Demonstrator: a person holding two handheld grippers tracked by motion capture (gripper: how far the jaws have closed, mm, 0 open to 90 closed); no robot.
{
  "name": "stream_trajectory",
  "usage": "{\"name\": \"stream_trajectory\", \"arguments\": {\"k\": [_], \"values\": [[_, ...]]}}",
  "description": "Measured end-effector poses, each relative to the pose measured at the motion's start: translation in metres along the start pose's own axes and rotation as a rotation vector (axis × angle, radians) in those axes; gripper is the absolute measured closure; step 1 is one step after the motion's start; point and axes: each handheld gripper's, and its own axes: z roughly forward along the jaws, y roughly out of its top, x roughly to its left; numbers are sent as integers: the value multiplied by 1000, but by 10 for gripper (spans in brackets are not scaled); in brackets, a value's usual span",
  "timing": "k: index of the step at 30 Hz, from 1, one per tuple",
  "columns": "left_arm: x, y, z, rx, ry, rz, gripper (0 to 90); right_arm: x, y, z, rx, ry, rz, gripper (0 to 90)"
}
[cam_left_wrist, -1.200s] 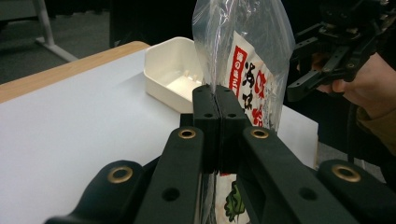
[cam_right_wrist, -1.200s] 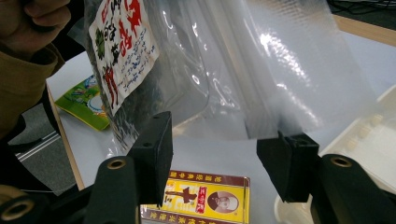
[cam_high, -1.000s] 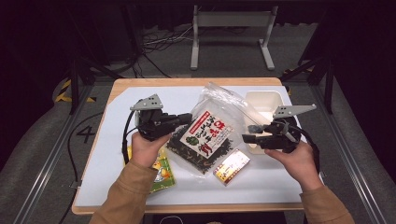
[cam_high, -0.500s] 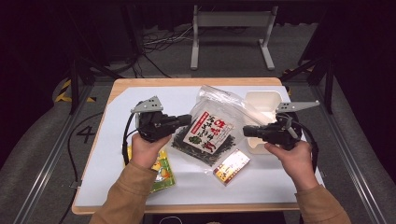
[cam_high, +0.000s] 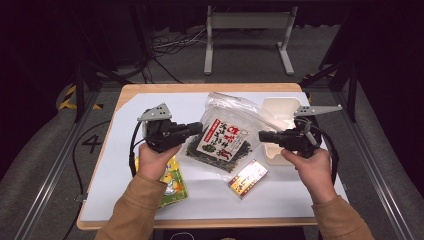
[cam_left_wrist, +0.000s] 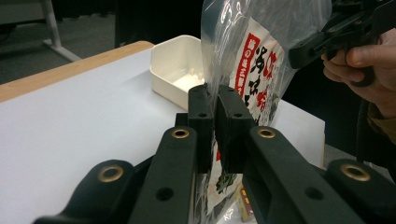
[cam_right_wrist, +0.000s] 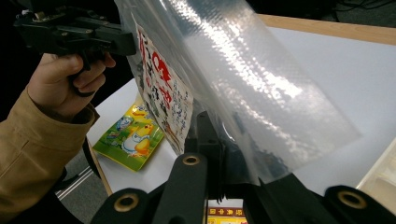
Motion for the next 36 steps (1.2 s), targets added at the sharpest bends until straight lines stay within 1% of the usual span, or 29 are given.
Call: {"name": "stream_trajectory", "arguments": {"k": [2, 4, 7, 8, 10, 13, 15, 16, 17, 18, 19, 21, 23, 24, 26, 27, 29, 30, 33, 34, 36], "values": [[0, 0, 0, 0, -3, -5, 827, 2, 3, -1, -4, -8, -9, 895], [0, 0, -2, 6, 0, 7, 812, 3, 4, -1, -6, -8, -14, 895], [-1, -1, -2, 14, 8, 10, 757, 6, 9, -2, 0, -17, -23, 897], [-1, -1, -3, 13, 12, 5, 740, 6, 10, -2, 0, -21, -30, 897], [0, -2, -4, 10, 7, -8, 691, 7, 13, -3, 5, -23, -34, 898], [1, -3, -5, 9, 15, -10, 634, 8, 15, -5, 3, -23, -35, 898], [1, -4, -7, 11, 31, -1, 605, 7, 20, -8, -1, -28, -42, 898], [1, -5, -10, 16, 50, 7, 590, 8, 22, -9, 1, -31, -40, 897], [1, -5, -10, 16, 50, 7, 577, 8, 22, -9, 1, -31, -40, 897], [1, -5, -11, 21, 59, 5, 570, 7, 26, -12, 5, -44, -42, 897], [2, -6, -13, 28, 73, 14, 565, 7, 29, -13, 9, -50, -43, 897], [2, -7, -16, 32, 86, 21, 551, 6, 32, -16, 11, -67, -46, 897], [3, -8, -18, 33, 95, 11, 532, 4, 35, -20, 9, -87, -42, 897], [4, -9, -19, 38, 100, 13, 524, 3, 37, -22, 6, -94, -39, 897], [5, -10, -20, 41, 103, 10, 520, 1, 39, -25, 4, -100, -38, 897], [6, -10, -21, 48, 109, 15, 516, -1, 41, -27, 3, -104, -34, 897], [7, -12, -21, 59, 119, 9, 511, -3, 45, -31, -4, -113, -30, 897], [8, -12, -22, 62, 123, 12, 504, -4, 49, -35, -5, -125, -31, 897], [9, -13, -23, 68, 126, 6, 495, -4, 54, -38, -5, -139, -32, 896], [10, -14, -24, 73, 130, 3, 488, -5, 59, -42, -7, -146, -32, 897], [12, -14, -24, 79, 135, 6, 463, -5, 63, -44, -4, -153, -34, 896]]}}
